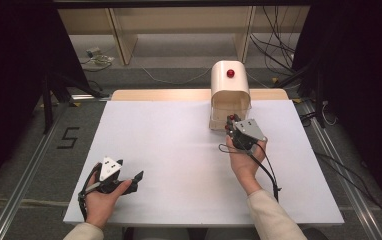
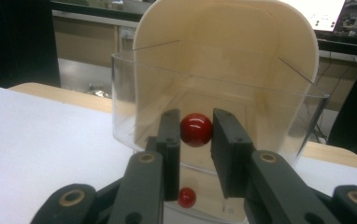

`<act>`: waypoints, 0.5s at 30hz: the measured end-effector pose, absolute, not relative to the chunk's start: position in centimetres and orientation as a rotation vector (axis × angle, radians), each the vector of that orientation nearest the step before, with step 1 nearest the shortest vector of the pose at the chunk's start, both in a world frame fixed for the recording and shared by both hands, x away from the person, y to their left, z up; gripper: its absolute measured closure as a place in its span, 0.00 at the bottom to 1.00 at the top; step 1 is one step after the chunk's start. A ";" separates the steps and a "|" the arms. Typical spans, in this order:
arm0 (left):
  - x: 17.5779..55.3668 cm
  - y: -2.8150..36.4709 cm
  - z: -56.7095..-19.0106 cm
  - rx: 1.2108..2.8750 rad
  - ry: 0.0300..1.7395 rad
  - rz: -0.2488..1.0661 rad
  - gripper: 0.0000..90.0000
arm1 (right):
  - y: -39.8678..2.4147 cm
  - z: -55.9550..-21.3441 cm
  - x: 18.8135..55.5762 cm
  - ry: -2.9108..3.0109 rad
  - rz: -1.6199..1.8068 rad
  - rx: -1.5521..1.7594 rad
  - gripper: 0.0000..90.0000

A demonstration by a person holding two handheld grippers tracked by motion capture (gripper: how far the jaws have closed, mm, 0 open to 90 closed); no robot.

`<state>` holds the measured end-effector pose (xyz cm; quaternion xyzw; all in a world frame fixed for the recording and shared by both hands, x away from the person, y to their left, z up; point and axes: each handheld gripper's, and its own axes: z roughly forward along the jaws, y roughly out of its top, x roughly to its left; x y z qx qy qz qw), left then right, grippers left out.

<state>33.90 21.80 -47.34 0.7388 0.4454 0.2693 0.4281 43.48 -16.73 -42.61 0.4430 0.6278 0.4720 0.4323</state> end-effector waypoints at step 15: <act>33.9 21.8 -47.3 1.847 1.112 0.673 0.18 | -16.7 -42.6 43.0 1.564 1.177 1.105 0.82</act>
